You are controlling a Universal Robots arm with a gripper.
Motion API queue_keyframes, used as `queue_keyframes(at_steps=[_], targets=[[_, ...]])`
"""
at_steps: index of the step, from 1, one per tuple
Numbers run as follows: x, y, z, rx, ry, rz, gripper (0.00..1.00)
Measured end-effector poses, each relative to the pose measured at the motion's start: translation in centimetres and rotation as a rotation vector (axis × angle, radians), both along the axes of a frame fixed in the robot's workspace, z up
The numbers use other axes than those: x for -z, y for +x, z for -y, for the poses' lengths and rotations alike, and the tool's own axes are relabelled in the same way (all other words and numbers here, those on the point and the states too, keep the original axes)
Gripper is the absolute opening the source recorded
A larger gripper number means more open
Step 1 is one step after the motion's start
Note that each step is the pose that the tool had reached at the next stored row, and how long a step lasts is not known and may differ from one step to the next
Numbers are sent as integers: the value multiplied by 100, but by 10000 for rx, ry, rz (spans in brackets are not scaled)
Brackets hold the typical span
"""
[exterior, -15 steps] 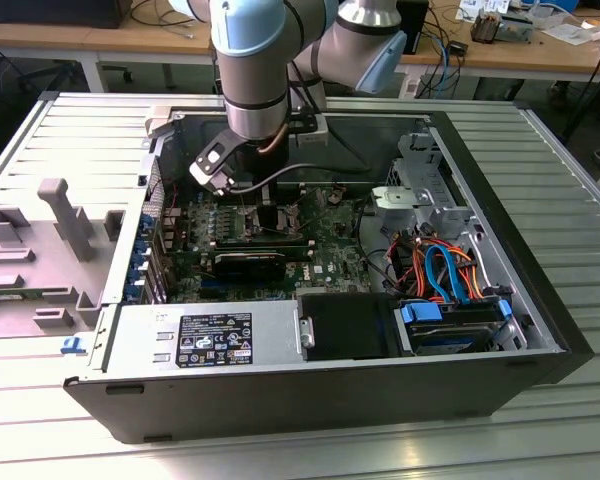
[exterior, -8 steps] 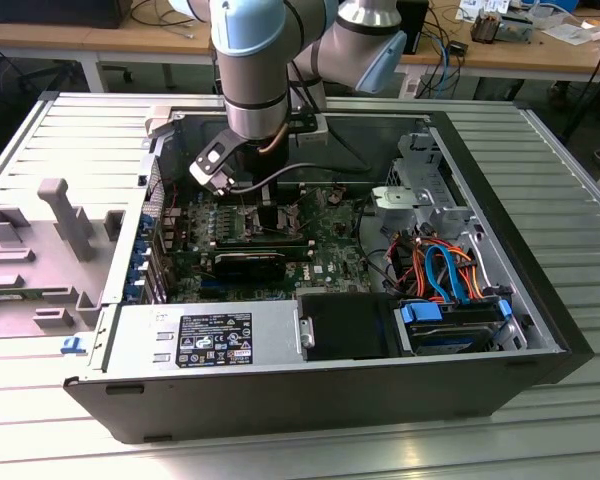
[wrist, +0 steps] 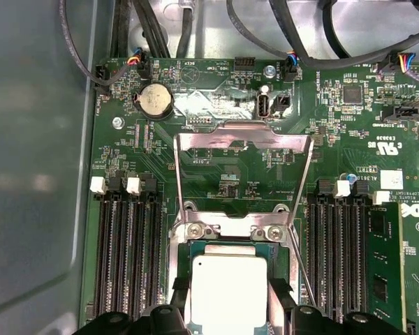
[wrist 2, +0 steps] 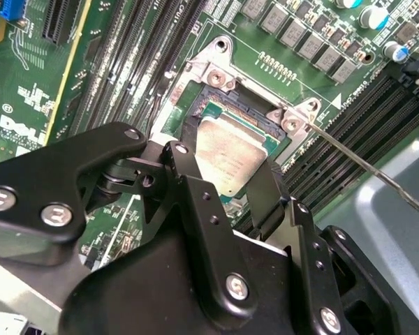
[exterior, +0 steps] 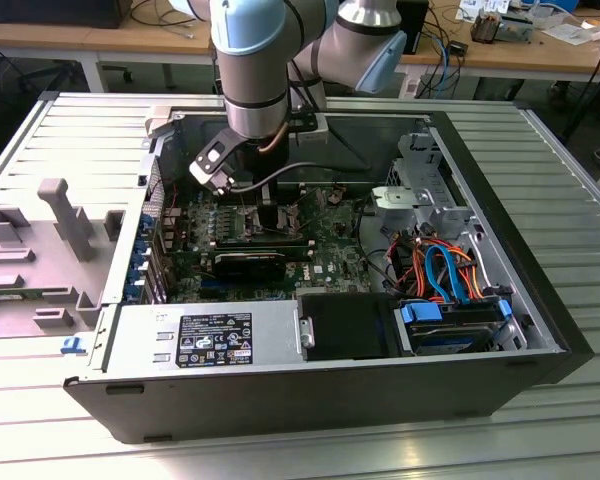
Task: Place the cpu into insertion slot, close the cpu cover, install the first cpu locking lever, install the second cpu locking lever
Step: 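Place the cpu into insertion slot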
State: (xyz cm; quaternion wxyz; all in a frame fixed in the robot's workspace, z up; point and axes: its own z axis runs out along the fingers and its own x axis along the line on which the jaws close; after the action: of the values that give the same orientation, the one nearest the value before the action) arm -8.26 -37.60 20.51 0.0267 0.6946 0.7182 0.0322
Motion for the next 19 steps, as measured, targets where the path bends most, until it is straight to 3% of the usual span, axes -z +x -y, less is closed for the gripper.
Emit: queue_keyframes(at_steps=[7,19], targets=[[-7,-8,30,-21,2,5,53],[14,-33,33,-196,2,4,53]])
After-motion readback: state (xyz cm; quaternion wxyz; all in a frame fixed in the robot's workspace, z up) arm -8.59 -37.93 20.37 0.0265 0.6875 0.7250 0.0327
